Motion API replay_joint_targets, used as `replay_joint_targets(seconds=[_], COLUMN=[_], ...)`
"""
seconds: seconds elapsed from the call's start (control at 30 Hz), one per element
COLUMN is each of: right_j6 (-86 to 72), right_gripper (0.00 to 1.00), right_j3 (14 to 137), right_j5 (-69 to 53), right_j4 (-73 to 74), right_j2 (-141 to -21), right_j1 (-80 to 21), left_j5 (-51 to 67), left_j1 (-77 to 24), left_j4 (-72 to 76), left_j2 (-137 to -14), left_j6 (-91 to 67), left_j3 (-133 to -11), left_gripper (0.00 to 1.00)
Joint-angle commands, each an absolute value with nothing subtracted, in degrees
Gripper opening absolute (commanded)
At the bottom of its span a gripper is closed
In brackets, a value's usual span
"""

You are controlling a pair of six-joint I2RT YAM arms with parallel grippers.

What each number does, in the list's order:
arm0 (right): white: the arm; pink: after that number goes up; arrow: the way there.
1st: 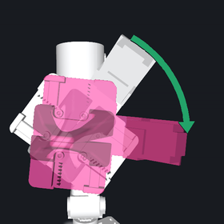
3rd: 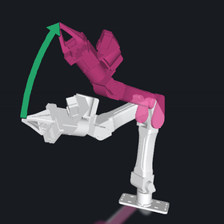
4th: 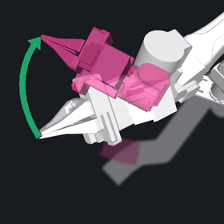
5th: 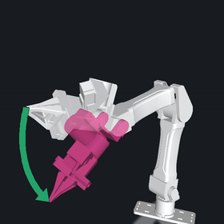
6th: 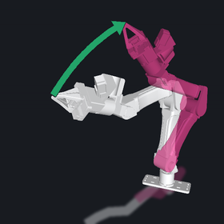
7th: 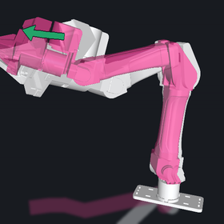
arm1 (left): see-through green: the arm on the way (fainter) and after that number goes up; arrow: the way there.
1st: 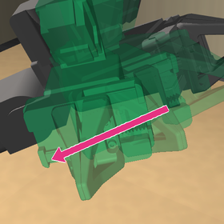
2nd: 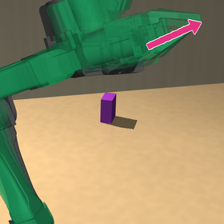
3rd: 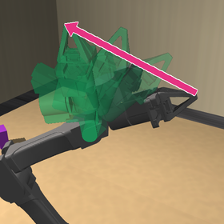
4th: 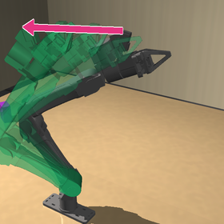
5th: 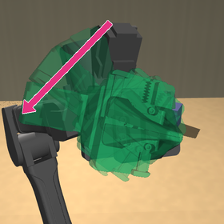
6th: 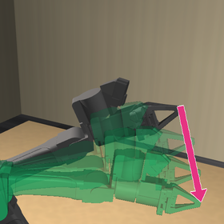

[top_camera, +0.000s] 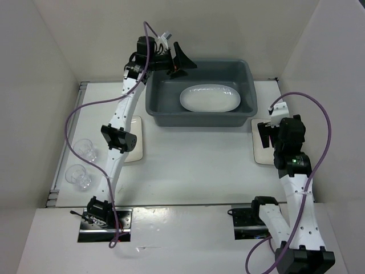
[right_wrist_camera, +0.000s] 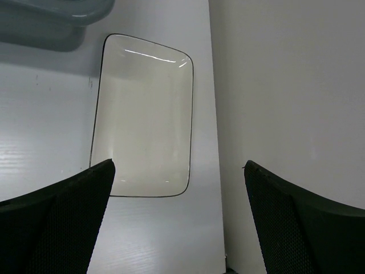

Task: Place the mixed dishes into the plastic bin

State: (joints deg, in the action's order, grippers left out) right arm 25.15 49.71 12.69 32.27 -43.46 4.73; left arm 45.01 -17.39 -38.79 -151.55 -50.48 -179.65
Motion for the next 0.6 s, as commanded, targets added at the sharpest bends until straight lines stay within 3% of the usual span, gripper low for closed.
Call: replay_joint_targets(seconds=[0.0, 0.2, 0.4, 0.57], right_j6=[29.3, 39.0, 43.5, 34.3], right_gripper=[0.98, 0.98, 0.97, 0.96], right_j3=[52.6, 44.3, 36.8, 41.3], right_j5=[8.6, 11.0, 4.9, -1.1], right_j4=[37.8, 38.3, 30.9, 27.9], right_j2=[-44.0, -47.6, -48.9, -65.3], right_j1=[5.1, 5.1, 3.2, 3.3], left_j5=[43.7, 37.3, 19.5, 15.5], left_j1=[-18.3, -18.8, -20.1, -21.6], left_j4=[-42.3, -49.6, -73.1, -74.6], left_j2=[-151.4, -143.2, -136.0, -131.8], left_j6=[-47.6, -40.6, -27.2, -27.7], left_j3=[-179.6, -179.6, -179.6, -179.6], left_gripper=[1.0, 1.0, 1.0, 1.0])
